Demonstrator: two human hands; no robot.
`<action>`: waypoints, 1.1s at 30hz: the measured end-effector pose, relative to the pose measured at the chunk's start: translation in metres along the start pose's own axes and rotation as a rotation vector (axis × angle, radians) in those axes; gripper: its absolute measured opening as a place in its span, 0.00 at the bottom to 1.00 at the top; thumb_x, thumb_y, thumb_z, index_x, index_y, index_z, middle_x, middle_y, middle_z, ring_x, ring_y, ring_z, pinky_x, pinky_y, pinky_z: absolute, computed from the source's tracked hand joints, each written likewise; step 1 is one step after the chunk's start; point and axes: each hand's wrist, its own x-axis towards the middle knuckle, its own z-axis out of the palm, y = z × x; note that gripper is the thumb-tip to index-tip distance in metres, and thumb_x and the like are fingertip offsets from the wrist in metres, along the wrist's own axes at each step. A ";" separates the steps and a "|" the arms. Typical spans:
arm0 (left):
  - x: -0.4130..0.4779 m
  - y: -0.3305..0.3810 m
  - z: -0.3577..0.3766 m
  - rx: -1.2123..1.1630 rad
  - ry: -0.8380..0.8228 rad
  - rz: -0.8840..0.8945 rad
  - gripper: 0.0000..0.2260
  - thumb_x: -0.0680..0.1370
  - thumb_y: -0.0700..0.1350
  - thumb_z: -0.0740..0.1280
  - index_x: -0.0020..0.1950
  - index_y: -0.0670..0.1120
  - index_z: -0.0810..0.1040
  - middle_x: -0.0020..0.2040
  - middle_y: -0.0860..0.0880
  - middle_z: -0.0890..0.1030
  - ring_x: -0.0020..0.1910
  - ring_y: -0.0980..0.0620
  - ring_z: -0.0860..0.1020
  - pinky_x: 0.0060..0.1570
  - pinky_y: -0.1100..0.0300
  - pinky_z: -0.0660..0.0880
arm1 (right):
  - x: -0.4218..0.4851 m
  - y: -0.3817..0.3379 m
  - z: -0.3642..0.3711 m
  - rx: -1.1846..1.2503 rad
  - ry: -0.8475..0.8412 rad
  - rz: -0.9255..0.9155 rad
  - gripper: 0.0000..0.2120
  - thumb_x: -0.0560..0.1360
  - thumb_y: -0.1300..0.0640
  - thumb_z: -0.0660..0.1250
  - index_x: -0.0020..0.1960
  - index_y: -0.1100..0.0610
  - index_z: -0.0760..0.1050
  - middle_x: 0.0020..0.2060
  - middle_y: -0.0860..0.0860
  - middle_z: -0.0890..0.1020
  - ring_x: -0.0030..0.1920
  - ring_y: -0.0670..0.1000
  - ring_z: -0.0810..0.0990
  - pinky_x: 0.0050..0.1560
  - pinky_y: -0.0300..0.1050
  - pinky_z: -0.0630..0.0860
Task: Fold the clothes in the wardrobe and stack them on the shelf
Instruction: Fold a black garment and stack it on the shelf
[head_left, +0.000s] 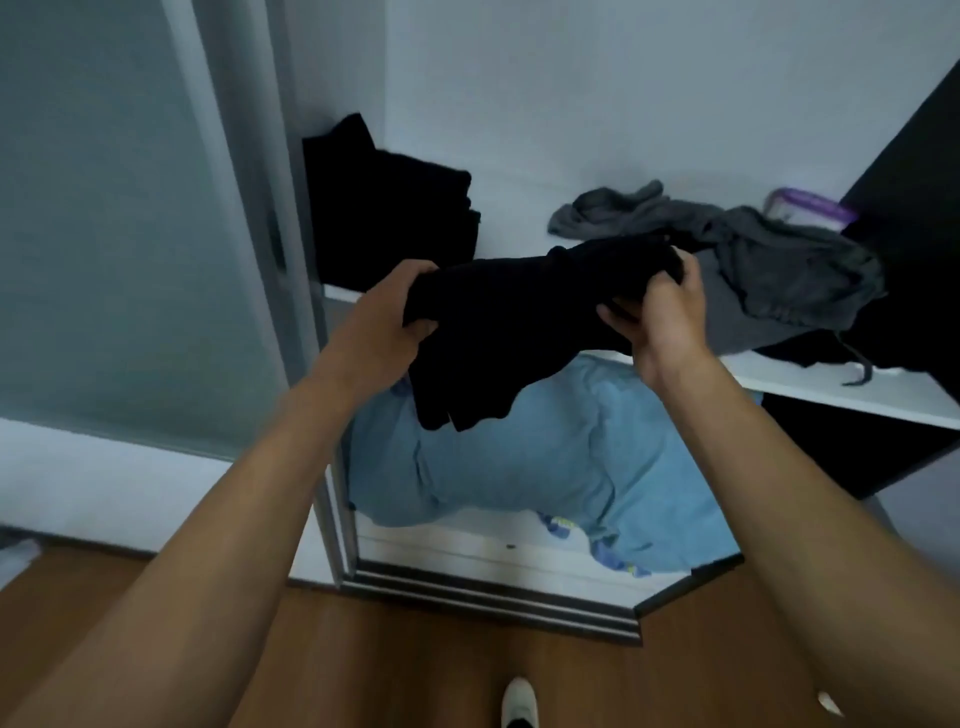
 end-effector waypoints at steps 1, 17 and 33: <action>0.010 0.002 0.000 -0.022 0.059 0.001 0.20 0.80 0.35 0.65 0.70 0.49 0.69 0.58 0.55 0.73 0.55 0.60 0.72 0.48 0.81 0.65 | 0.015 -0.006 0.010 0.058 -0.038 0.022 0.13 0.79 0.61 0.55 0.55 0.46 0.72 0.49 0.50 0.82 0.45 0.51 0.81 0.50 0.53 0.83; 0.148 0.005 -0.007 -0.040 0.643 -0.024 0.22 0.69 0.36 0.59 0.61 0.52 0.72 0.48 0.58 0.77 0.39 0.55 0.77 0.38 0.54 0.76 | 0.279 -0.011 0.236 0.261 -0.689 0.301 0.17 0.78 0.66 0.58 0.64 0.62 0.76 0.60 0.61 0.80 0.60 0.62 0.80 0.61 0.56 0.78; 0.212 -0.079 0.005 0.847 0.169 -0.591 0.22 0.82 0.52 0.57 0.75 0.51 0.66 0.78 0.51 0.63 0.79 0.50 0.53 0.77 0.42 0.48 | 0.271 0.091 0.306 -0.986 -1.136 -0.541 0.28 0.79 0.37 0.54 0.76 0.45 0.65 0.76 0.48 0.68 0.75 0.54 0.67 0.73 0.56 0.64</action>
